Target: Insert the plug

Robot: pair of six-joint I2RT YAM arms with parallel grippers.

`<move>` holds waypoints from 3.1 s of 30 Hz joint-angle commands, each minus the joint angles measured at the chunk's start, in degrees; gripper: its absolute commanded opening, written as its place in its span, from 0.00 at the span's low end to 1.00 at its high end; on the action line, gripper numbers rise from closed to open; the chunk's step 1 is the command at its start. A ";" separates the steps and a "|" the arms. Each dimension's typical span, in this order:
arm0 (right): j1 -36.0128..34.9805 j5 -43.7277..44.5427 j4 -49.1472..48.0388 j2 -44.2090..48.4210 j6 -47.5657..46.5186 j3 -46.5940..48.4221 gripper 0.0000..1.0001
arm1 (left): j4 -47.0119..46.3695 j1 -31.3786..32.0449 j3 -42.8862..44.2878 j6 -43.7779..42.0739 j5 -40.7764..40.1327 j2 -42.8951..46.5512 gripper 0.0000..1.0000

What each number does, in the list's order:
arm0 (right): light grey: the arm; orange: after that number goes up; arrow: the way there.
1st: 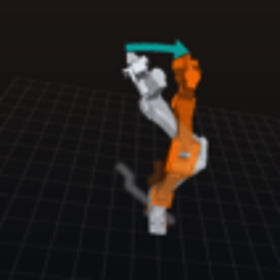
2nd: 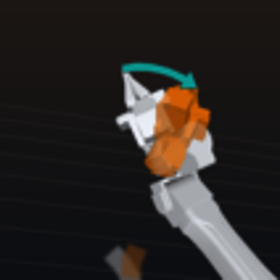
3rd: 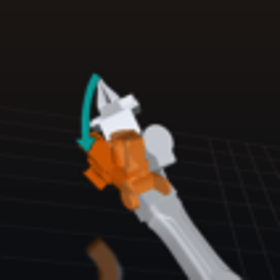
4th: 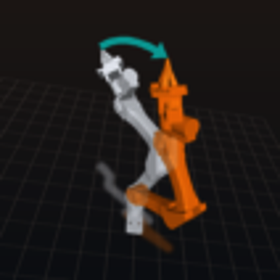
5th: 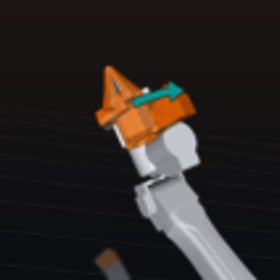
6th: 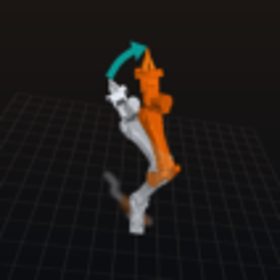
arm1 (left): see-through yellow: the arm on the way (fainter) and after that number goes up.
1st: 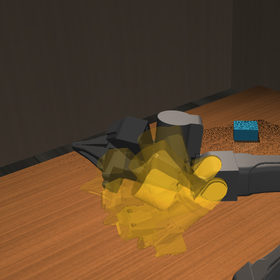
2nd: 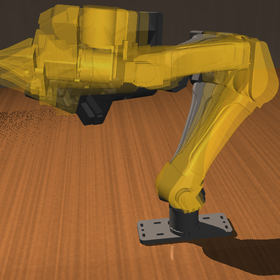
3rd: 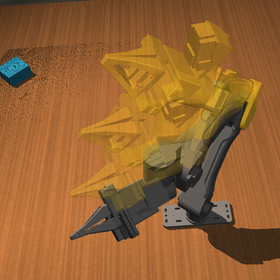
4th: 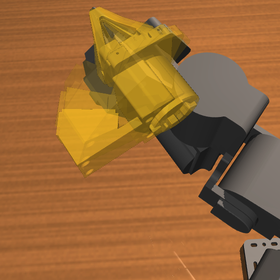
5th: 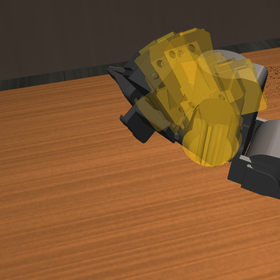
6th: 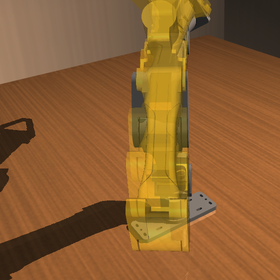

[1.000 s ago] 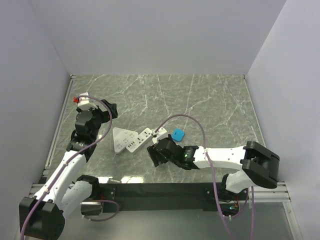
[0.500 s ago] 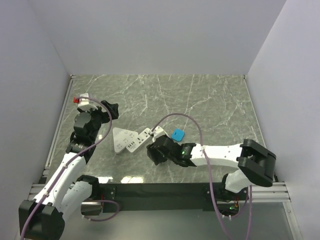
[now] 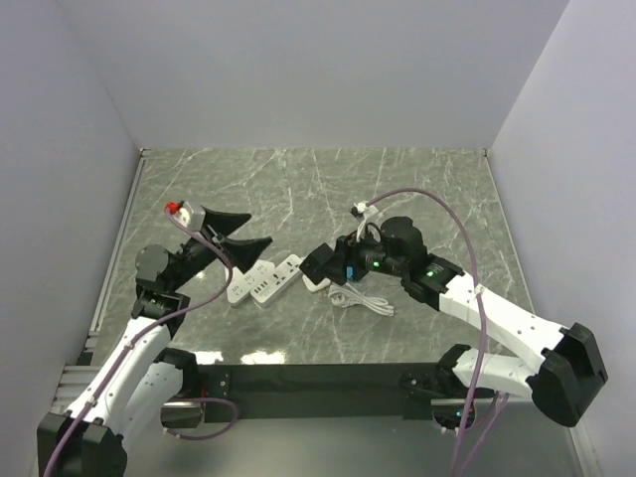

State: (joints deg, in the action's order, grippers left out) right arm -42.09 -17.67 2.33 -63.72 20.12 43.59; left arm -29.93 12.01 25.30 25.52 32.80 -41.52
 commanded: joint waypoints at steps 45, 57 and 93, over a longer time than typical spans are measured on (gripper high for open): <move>8.86 -50.97 -6.81 -1.23 -3.16 7.83 0.00 | 3.30 23.41 10.82 2.78 15.20 -13.41 0.99; 10.44 -50.79 -5.93 0.36 -3.68 6.85 0.00 | 1.46 23.32 10.39 5.59 13.95 -13.23 0.99; 13.26 -38.60 -2.77 5.00 -7.37 5.19 0.13 | -1.88 25.96 11.70 7.26 19.24 -22.38 0.01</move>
State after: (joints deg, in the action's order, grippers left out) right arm -28.73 -64.58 0.27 -62.50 15.64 48.12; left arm -32.49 37.06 35.73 32.45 51.59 -62.94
